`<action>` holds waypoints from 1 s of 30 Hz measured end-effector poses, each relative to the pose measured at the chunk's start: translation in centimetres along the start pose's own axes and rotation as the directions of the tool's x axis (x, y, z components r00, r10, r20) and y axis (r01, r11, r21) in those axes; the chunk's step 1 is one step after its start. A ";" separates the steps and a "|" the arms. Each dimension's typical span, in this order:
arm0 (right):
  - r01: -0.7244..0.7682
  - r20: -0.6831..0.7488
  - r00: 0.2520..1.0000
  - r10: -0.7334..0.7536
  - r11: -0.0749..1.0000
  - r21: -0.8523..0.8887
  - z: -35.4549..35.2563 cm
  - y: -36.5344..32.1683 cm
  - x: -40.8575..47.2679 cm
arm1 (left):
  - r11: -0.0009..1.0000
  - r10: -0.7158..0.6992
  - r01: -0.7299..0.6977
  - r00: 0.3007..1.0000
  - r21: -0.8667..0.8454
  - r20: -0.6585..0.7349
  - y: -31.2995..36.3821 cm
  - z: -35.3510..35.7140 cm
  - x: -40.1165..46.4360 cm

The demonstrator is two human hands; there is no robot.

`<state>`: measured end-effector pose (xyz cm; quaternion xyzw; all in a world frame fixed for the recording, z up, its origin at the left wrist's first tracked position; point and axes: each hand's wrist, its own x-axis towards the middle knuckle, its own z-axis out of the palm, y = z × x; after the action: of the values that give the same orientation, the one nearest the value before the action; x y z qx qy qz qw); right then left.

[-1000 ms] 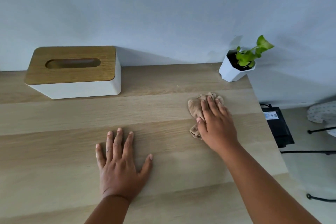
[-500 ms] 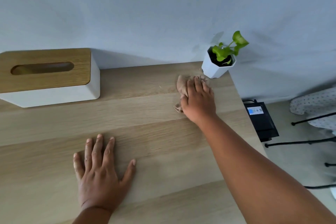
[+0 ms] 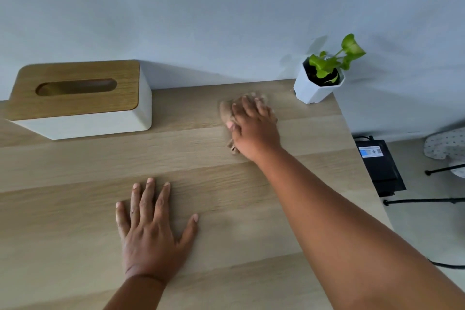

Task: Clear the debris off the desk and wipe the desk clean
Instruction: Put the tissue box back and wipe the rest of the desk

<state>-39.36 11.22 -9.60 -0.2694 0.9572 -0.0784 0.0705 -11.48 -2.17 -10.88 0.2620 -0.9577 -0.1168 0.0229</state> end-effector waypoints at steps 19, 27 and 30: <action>0.235 0.052 0.971 -0.234 0.972 -0.010 1.0 -8.4 0.8 | 1.000 0.015 -0.014 0.999 0.028 -0.034 -0.6 1.0 -0.1; 0.060 0.010 0.998 -0.060 0.997 -0.055 -0.5 2.6 -2.4 | 1.000 0.014 -0.014 0.999 0.002 -0.043 -0.4 0.7 0.0; -0.187 -0.082 0.979 0.186 0.982 -0.008 -0.1 -1.5 1.0 | 1.000 0.011 -0.012 1.000 -0.002 -0.029 -0.2 0.4 -0.1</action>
<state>-39.46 9.39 -9.35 -0.1754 0.9810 -0.0749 0.0365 -11.37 -2.20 -11.35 0.2582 -0.9586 -0.1141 0.0375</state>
